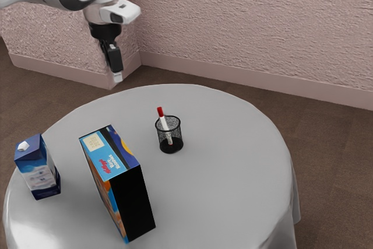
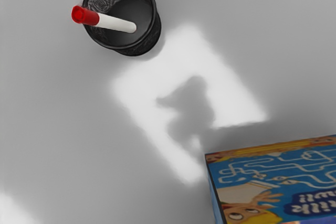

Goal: Take the marker out of the pen holder and place it to the left of the pen holder.

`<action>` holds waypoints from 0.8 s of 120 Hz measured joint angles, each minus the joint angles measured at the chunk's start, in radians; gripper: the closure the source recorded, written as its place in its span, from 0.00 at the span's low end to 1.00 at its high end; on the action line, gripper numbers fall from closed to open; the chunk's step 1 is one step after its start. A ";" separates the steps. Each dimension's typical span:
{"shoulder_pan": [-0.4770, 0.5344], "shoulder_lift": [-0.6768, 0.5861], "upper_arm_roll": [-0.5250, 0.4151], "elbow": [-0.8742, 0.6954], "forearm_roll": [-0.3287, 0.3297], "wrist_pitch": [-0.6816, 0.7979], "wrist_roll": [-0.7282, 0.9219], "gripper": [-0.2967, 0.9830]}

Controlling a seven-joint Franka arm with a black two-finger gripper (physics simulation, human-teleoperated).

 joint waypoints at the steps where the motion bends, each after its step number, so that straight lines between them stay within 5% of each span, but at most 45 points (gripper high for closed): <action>1: 0.000 0.000 0.000 0.000 0.000 0.003 0.005 0.23; 29: 0.004 0.007 0.001 0.007 0.000 0.057 0.107 0.23; 41: 0.001 0.119 0.001 0.144 -0.005 0.065 0.136 0.23; 70: 0.114 0.499 0.024 0.482 -0.209 0.022 0.186 0.23; 96: 0.121 0.655 0.029 0.566 -0.357 0.006 0.214 0.23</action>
